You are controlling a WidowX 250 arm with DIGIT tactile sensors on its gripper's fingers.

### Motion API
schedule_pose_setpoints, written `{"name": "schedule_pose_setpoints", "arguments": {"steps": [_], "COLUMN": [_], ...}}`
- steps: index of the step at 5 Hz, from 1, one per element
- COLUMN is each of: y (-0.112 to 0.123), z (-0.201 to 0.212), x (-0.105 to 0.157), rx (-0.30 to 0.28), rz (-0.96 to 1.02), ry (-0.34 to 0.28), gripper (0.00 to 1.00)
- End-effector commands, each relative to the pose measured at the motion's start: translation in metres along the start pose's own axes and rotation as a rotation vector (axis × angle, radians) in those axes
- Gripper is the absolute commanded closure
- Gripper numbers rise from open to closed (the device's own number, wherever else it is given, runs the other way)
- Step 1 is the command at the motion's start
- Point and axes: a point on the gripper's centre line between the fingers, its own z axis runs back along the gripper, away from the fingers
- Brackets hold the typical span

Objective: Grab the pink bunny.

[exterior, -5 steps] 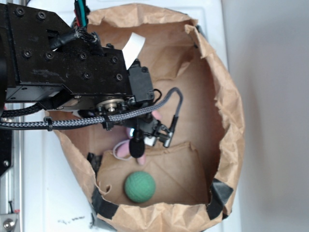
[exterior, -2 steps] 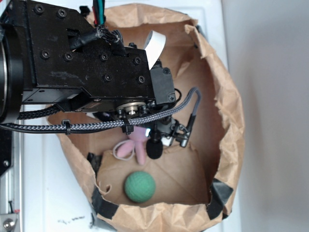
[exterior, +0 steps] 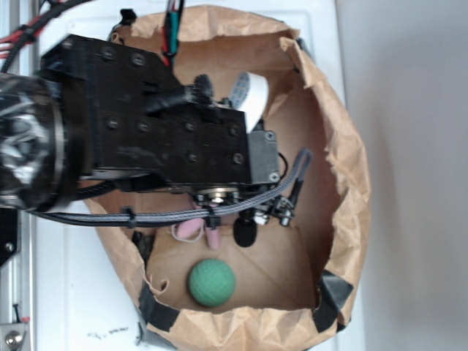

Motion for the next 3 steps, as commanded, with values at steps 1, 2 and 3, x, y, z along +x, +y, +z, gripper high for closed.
{"name": "schedule_pose_setpoints", "arguments": {"steps": [1,2,3], "y": [-0.0236,-0.0236,-0.0219], "z": [-0.0005,-0.0052,-0.0025], "x": [0.0132,0.0148,0.0148], "rx": [-0.021,0.006,0.021], "rz": [-0.002,-0.010,-0.017], "ry": [-0.018,-0.028,-0.034], "gripper": [0.00,0.00,0.00]}}
